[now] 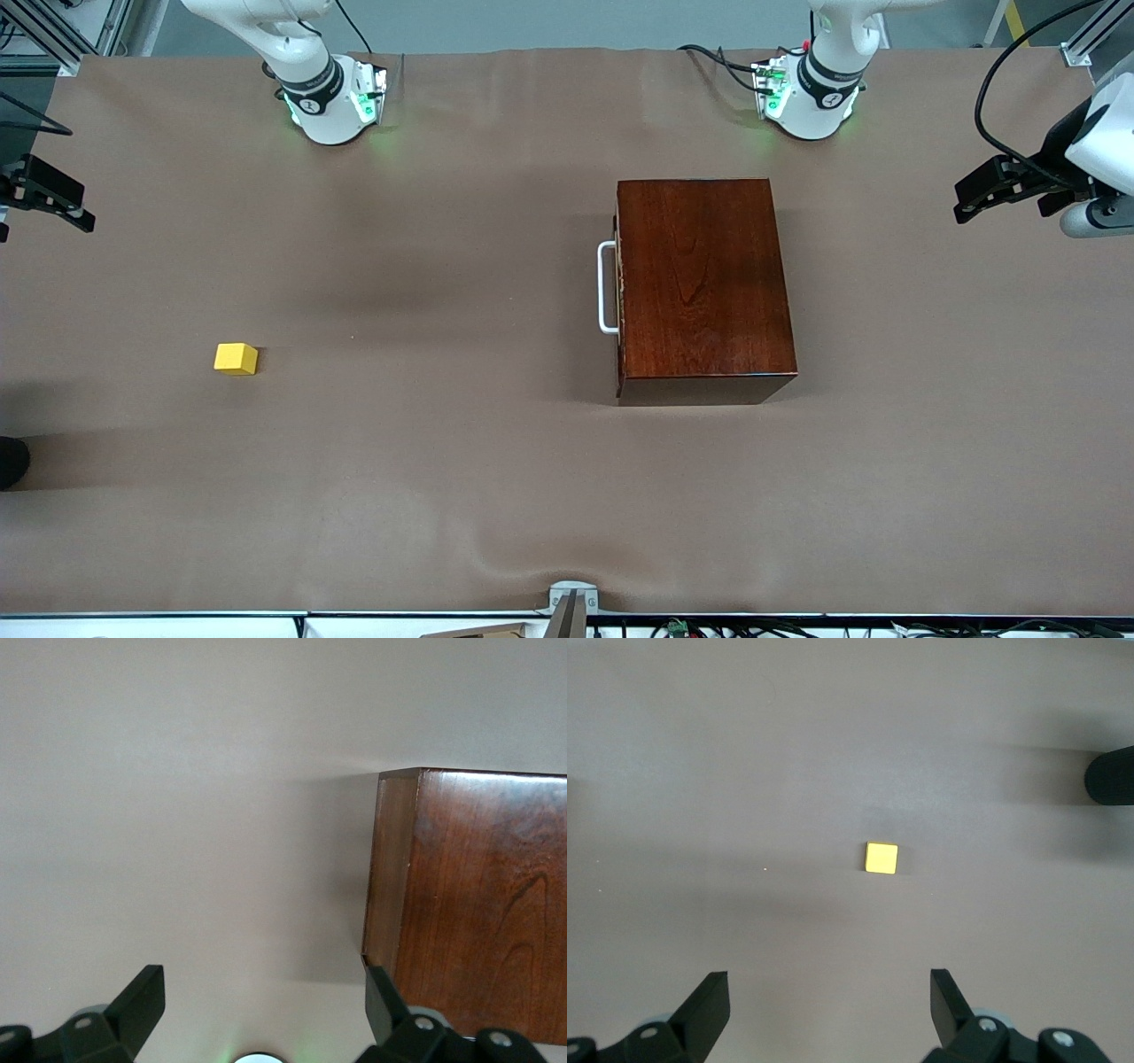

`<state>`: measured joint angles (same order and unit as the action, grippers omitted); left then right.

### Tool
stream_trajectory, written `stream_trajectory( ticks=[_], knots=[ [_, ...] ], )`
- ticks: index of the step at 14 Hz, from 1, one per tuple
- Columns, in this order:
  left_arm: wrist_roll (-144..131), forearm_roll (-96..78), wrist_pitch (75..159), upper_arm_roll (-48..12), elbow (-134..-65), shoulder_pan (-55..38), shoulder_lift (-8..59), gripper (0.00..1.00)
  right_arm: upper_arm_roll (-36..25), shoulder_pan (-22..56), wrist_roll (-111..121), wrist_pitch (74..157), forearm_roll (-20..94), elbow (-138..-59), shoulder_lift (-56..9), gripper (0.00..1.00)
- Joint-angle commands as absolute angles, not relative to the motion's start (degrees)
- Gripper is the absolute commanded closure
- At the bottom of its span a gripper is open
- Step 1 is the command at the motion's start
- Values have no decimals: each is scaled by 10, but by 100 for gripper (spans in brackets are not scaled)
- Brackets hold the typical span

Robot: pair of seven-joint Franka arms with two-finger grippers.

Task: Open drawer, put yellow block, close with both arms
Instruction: 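Move the left gripper to the white drawer handle of the wooden box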

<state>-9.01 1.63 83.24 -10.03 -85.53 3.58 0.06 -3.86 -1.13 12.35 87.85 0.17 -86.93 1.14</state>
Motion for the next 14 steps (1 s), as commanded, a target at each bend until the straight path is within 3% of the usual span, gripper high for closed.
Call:
stream_trajectory(
  ticks=[1,8,14],
  knots=[
    [-91,29,824,-107,-845,40,3,0,-36,-14,119,872,-7,-868,18,0],
    [-100,27,824,-122,-845,28,4,0,-36,-14,119,872,-7,-868,18,0],
    [-127,28,825,-157,-796,-48,75,0,-36,-14,119,872,-7,-868,18,0]
  ],
)
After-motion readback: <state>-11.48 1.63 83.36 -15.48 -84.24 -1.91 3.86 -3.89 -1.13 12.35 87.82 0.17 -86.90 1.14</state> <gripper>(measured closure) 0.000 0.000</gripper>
